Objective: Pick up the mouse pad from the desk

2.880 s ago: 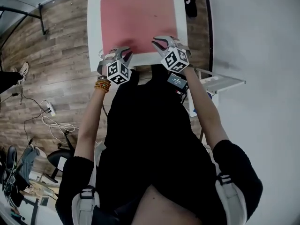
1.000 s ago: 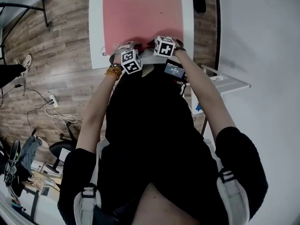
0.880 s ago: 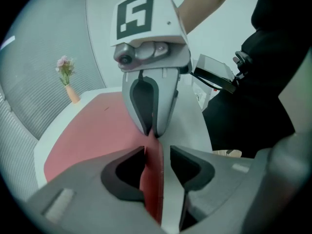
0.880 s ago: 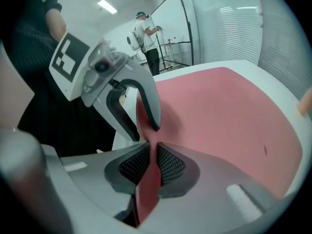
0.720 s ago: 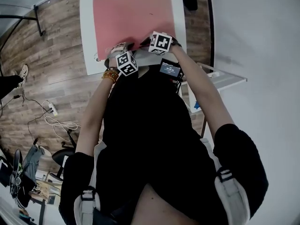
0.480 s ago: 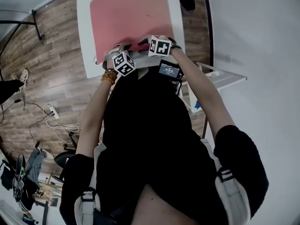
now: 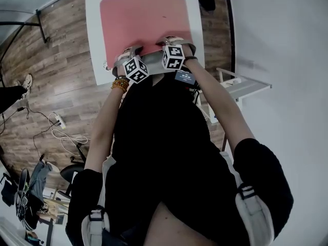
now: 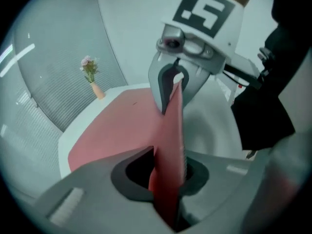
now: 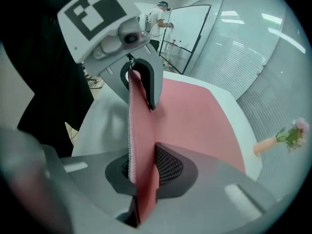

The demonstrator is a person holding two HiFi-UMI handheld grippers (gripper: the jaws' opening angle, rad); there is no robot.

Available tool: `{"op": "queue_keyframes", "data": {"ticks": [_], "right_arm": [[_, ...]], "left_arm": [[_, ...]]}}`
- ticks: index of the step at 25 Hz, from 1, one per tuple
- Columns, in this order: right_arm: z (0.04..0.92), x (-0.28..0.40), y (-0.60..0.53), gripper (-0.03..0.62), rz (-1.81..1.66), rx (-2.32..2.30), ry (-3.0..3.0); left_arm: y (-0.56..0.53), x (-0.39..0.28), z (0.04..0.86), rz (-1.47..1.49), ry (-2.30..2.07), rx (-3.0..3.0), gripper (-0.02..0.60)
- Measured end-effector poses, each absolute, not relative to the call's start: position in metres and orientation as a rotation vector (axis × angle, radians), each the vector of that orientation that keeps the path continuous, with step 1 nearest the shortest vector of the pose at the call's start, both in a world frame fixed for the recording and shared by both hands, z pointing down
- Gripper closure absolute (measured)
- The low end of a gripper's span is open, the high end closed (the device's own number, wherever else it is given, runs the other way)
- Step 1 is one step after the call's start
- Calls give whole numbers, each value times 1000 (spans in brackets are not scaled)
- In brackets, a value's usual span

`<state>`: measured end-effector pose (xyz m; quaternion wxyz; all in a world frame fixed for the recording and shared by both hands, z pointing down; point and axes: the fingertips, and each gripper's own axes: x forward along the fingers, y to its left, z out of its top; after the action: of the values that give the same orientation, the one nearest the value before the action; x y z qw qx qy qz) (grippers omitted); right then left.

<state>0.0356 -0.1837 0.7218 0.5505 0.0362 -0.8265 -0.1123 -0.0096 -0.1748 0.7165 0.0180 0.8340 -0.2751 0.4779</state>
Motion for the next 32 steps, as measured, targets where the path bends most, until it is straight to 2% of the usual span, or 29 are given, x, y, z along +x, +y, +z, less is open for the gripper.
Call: {"op": "queue_keyframes", "data": {"ticks": [3, 9, 18, 32], "right_arm": [[718, 34, -187, 543, -270, 94, -1957], [739, 63, -189, 503, -192, 147, -1878], [729, 64, -198, 520, 225, 328, -1967], [737, 63, -170, 526, 265, 275, -1952]], "left_arm": [[-181, -34, 723, 1518, -960, 2529, 520], [-179, -43, 720, 1421, -1030, 2518, 522], [-190, -50, 713, 1217, -1132, 2397, 515], [-160, -48, 725, 1297, -951, 2415, 528]]}}
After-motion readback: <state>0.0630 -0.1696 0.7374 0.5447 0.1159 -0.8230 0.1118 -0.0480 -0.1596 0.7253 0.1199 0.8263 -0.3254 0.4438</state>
